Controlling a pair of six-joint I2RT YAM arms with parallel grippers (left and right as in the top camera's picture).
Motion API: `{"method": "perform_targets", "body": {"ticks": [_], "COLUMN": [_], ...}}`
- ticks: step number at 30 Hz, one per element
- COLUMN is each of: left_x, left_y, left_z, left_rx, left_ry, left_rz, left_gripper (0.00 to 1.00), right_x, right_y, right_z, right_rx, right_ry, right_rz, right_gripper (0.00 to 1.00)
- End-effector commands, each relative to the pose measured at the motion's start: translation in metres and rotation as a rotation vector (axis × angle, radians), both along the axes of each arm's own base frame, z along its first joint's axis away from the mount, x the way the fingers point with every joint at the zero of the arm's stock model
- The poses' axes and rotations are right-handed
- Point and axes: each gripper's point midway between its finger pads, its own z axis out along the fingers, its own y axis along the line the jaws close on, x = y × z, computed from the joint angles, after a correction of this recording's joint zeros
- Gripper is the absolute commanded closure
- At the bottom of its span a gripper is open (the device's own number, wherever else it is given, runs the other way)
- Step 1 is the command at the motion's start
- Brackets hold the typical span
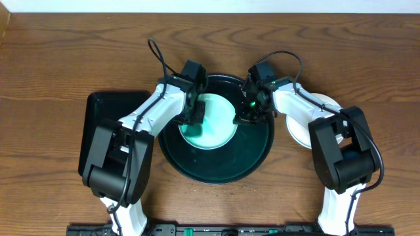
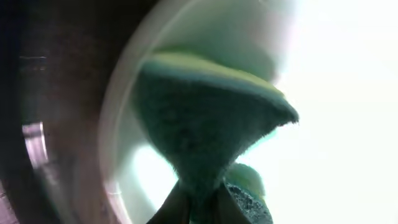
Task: Clean dirty plates on tray and stack at the side
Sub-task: 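Scrub the last plate with the sponge while right gripper holds it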
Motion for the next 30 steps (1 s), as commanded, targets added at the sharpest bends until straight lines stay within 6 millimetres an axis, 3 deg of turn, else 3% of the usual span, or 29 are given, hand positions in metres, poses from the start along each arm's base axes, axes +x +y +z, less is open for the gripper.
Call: {"method": "perform_targets", "body": {"ticks": [1, 5, 9, 12, 13, 14, 17, 19, 22, 25, 27, 30], "left_x": [-0.038, -0.03, -0.005, 0.022, 0.031, 0.043, 0.045, 0.038, 0.022, -0.004, -0.021, -0.048], "left_y": [-0.05, -0.058, -0.055, -0.027, -0.012, 0.015, 0.042, 0.046, 0.043, 0.026, 0.006, -0.046], "left_z": [0.004, 0.006, 0.003, -0.003, -0.005, -0.003, 0.0, -0.001, -0.005, -0.01, -0.011, -0.002], "left_rx": [-0.297, -0.34, -0.288, -0.11, -0.025, 0.119, 0.256, 0.274, 0.264, 0.187, 0.091, -0.19], "left_ry": [0.142, 0.104, -0.003, -0.101, -0.137, -0.198, -0.237, -0.212, -0.139, -0.018, 0.063, 0.176], "left_rz": [-0.221, -0.233, -0.222, -0.105, -0.036, 0.086, 0.2, 0.209, 0.187, 0.145, 0.066, -0.132], "left_gripper": [0.93, 0.93, 0.93, 0.93, 0.93, 0.93, 0.93, 0.93, 0.93, 0.93, 0.93, 0.93], "right_x": [-0.002, -0.002, -0.002, -0.002, -0.002, -0.002, -0.002, -0.002, -0.002, -0.001, -0.001, -0.001], "right_y": [-0.008, -0.008, -0.008, -0.008, -0.008, -0.008, -0.008, -0.008, -0.008, -0.008, -0.008, -0.008], "right_z": [-0.007, -0.007, -0.007, -0.007, -0.007, -0.007, -0.007, -0.007, -0.007, -0.007, -0.007, -0.007], "right_rx": [-0.037, -0.036, -0.036, -0.036, -0.036, -0.036, -0.036, -0.036, -0.036, -0.035, -0.035, -0.035], "right_ry": [0.01, 0.011, 0.008, 0.006, 0.005, 0.005, 0.005, 0.005, 0.005, 0.003, 0.004, 0.003], "right_rz": [-0.02, -0.019, -0.013, -0.011, -0.009, -0.009, -0.009, -0.009, -0.01, -0.01, -0.01, -0.01], "right_gripper": [0.99, 0.99, 0.99, 0.99, 0.99, 0.99, 0.99, 0.99, 0.99, 0.99, 0.99, 0.99]}}
